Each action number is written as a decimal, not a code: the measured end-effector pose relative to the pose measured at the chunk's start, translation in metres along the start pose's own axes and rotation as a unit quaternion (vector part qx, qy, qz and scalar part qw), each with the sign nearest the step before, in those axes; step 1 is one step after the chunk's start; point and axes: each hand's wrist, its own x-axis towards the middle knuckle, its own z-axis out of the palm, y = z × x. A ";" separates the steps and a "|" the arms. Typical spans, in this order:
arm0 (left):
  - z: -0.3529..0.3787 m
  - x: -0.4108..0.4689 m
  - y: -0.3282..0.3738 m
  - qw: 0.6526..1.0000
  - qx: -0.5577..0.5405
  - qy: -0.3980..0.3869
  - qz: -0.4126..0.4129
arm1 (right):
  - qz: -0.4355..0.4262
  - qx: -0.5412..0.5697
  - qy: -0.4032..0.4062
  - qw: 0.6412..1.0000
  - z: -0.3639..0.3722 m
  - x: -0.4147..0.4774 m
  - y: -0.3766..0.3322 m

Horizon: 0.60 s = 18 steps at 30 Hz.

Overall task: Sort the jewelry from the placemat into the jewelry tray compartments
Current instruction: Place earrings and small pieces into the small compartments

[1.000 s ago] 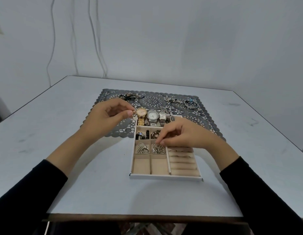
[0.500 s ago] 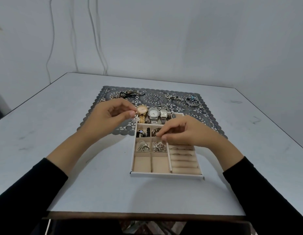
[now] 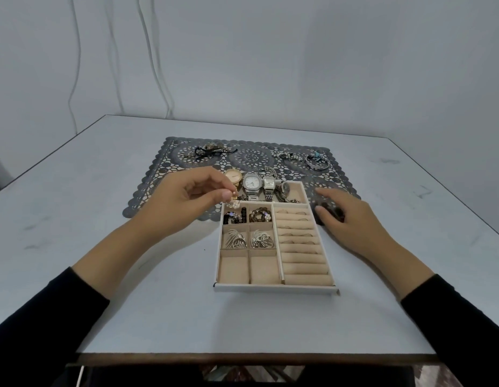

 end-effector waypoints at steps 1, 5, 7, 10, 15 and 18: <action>0.001 0.000 0.000 1.000 -0.001 -0.004 -0.003 | -0.004 -0.019 -0.025 0.999 0.001 -0.001 0.000; 0.004 -0.001 0.000 0.999 -0.002 -0.033 0.000 | 0.002 -0.049 -0.093 0.994 0.004 -0.002 0.001; 0.005 -0.002 0.000 0.999 -0.002 -0.046 -0.002 | 0.005 -0.060 -0.103 0.993 0.004 -0.002 0.001; 0.005 -0.003 -0.001 0.998 0.011 -0.067 -0.012 | 0.008 -0.068 -0.113 0.991 0.005 -0.002 0.003; 0.006 -0.004 -0.004 0.994 0.048 -0.100 -0.012 | 0.007 -0.069 -0.111 0.991 0.005 -0.001 0.003; 0.007 -0.004 -0.004 0.991 0.055 -0.122 -0.011 | 0.008 -0.071 -0.112 0.991 0.005 -0.001 0.003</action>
